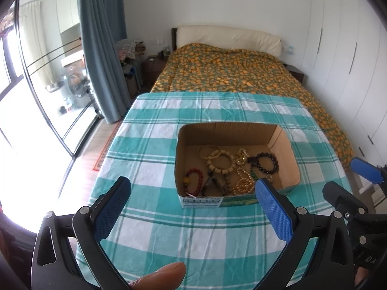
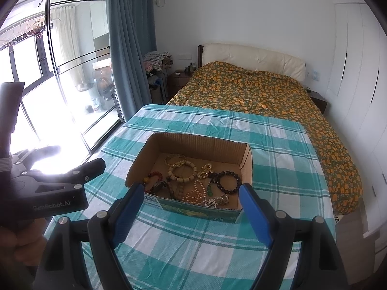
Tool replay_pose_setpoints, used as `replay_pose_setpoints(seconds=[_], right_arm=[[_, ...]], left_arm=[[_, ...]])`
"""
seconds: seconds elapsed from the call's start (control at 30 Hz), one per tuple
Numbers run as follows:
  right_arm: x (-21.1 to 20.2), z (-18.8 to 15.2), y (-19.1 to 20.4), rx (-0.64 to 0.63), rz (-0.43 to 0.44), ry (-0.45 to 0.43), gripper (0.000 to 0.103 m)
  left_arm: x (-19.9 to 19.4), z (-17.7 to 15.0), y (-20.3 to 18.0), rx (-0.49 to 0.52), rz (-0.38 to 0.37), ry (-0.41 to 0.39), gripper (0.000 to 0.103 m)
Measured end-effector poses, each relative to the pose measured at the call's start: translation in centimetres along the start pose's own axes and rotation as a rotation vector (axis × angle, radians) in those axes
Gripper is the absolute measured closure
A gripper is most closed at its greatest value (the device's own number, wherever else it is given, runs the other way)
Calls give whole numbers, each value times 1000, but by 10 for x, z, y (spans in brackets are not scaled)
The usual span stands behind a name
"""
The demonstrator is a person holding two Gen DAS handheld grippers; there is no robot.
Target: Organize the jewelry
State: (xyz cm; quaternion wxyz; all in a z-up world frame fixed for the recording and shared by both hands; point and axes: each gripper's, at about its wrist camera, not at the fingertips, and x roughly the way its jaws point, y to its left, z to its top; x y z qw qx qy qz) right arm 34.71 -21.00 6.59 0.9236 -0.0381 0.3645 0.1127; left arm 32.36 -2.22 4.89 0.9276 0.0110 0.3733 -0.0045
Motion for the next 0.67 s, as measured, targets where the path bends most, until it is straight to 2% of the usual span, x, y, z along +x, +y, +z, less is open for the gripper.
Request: replay_pose_setpoints(seconds=[0.67], right_arm=[[6,-7,-3,3,-23,20,20]], left_arm=[[6,-7,-1,29,-27,-26,1]])
